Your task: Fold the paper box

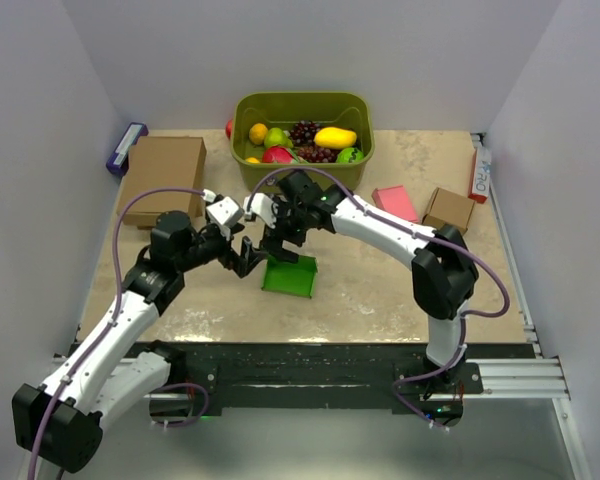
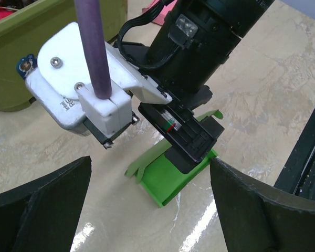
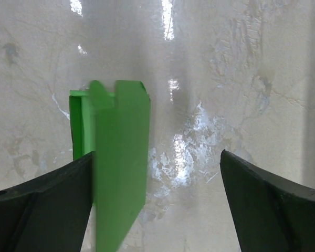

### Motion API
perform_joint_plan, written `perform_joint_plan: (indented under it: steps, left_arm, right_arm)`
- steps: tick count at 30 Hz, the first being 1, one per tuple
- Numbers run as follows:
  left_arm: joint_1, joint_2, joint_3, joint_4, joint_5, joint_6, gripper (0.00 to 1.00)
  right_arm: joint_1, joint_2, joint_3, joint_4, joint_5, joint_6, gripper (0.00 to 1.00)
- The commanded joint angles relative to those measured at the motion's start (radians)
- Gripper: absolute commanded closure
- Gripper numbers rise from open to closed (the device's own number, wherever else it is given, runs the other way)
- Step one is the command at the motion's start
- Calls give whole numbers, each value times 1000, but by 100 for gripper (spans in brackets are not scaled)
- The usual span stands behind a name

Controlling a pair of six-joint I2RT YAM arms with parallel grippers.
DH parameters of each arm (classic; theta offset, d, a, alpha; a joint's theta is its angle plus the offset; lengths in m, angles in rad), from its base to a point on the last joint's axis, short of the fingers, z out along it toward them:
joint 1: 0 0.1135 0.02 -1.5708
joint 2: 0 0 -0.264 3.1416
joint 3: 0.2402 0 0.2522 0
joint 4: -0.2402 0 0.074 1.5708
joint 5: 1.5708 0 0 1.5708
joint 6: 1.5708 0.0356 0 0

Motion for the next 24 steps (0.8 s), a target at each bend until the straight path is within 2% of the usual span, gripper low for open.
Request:
perform_joint_plan:
  steps: [1, 5, 8, 9, 10, 12, 15, 17, 20, 24]
  left_arm:
    - [0, 11, -3, 19, 5, 12, 2]
    - [0, 15, -9, 22, -18, 6, 2]
    - [-2, 35, -12, 12, -102, 7, 3]
    - [-2, 42, -15, 6, -130, 7, 3]
    - [-2, 57, -16, 6, -152, 4, 4]
    - [-3, 75, -24, 15, -184, -2, 5]
    - [-28, 115, -30, 30, -181, 4, 6]
    - [-49, 147, -29, 27, -237, 10, 6]
    - [-52, 193, -29, 38, -250, 13, 6]
    - [-54, 262, -13, 44, -259, 13, 5]
  right_arm:
    - [-20, -106, -12, 141, 28, 99, 1]
    - [-35, -248, -110, 315, 104, 228, 1]
    - [-63, -426, -288, 542, 102, 409, 1]
    - [-70, -530, -411, 690, 107, 534, 1]
    - [-81, -572, -466, 745, 113, 602, 1]
    - [-81, -639, -540, 756, 166, 702, 4]
    - [-78, -721, -607, 695, 225, 763, 18]
    - [-78, -794, -679, 710, 246, 803, 21]
    - [-60, -891, -828, 756, 259, 869, 24]
    - [20, -951, -968, 771, 372, 941, 25]
